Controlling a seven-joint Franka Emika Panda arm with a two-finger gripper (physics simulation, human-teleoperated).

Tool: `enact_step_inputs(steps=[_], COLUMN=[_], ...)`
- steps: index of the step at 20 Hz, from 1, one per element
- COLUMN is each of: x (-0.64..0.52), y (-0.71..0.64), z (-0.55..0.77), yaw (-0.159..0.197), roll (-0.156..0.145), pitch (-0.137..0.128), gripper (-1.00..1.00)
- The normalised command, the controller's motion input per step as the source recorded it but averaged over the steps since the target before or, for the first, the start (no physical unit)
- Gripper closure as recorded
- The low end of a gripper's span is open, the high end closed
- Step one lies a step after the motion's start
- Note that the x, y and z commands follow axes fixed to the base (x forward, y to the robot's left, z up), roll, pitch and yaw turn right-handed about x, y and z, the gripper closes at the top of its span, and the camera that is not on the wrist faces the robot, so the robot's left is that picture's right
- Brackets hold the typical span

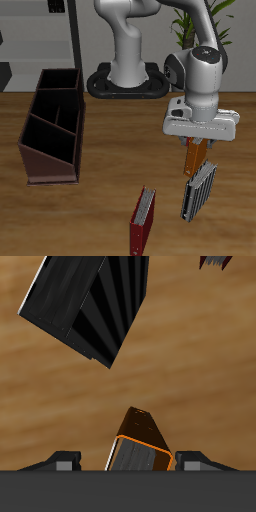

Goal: Place the orange book into the right desk caddy's right compartment and place the left red book into the right desk caddy's right compartment

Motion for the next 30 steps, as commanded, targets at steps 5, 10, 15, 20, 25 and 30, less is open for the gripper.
enact_step_inputs(steps=[5, 10, 15, 20, 25, 30], x=[-0.01, -0.09, -0.15, -0.29, -0.33, -0.3], y=[0.02, 0.13, 0.17, 0.28, 0.17, -0.07], z=[0.02, 0.4, 0.42, 0.67, 0.57, 0.5], yaw=[0.003, -0.018, -0.006, 0.011, 0.051, 0.054], roll=[0.014, 0.025, 0.032, 0.054, 0.036, 0.024], pitch=[0.004, -0.042, -0.043, -0.08, -0.05, -0.042], gripper=[1.0, 1.0, 1.0, 1.0, 1.0, 1.0])
